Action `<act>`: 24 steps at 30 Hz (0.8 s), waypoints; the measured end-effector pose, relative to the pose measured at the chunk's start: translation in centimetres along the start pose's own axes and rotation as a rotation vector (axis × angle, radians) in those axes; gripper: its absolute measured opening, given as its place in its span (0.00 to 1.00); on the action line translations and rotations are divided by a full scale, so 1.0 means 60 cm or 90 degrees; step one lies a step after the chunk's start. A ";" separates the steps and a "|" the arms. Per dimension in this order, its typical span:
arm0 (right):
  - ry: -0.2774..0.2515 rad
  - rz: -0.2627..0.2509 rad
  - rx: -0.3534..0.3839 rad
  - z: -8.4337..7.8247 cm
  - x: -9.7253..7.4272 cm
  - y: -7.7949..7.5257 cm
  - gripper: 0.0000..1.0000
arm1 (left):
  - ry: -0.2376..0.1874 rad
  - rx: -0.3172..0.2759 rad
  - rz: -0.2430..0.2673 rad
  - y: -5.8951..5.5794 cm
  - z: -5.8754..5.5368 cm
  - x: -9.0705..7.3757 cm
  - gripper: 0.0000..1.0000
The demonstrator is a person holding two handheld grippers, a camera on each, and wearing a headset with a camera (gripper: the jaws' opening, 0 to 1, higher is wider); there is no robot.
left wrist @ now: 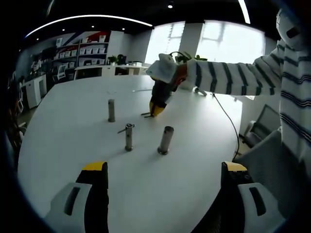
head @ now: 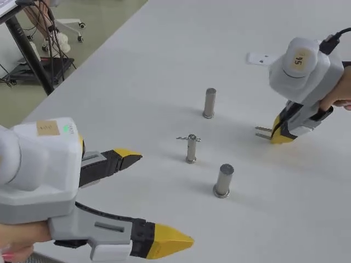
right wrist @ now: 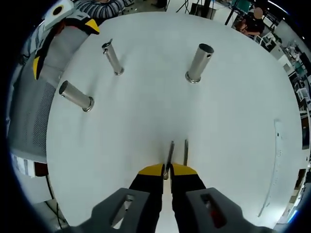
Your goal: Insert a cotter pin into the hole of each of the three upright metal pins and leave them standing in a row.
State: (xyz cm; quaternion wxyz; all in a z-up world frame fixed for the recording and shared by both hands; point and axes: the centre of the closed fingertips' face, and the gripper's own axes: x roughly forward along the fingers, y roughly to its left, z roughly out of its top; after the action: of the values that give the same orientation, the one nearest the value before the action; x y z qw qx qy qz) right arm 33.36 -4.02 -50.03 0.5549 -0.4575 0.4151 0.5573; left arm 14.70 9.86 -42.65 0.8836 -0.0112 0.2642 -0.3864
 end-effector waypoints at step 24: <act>-0.013 0.002 0.101 0.003 0.000 -0.003 0.00 | -0.007 -0.021 0.001 0.005 -0.001 -0.003 0.92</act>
State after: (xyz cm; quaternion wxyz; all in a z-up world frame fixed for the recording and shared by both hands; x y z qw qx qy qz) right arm 33.55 -3.84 -49.96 0.5927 -0.4056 0.4528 0.5284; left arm 14.79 10.23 -42.69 0.8850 -0.0273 0.2659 -0.3812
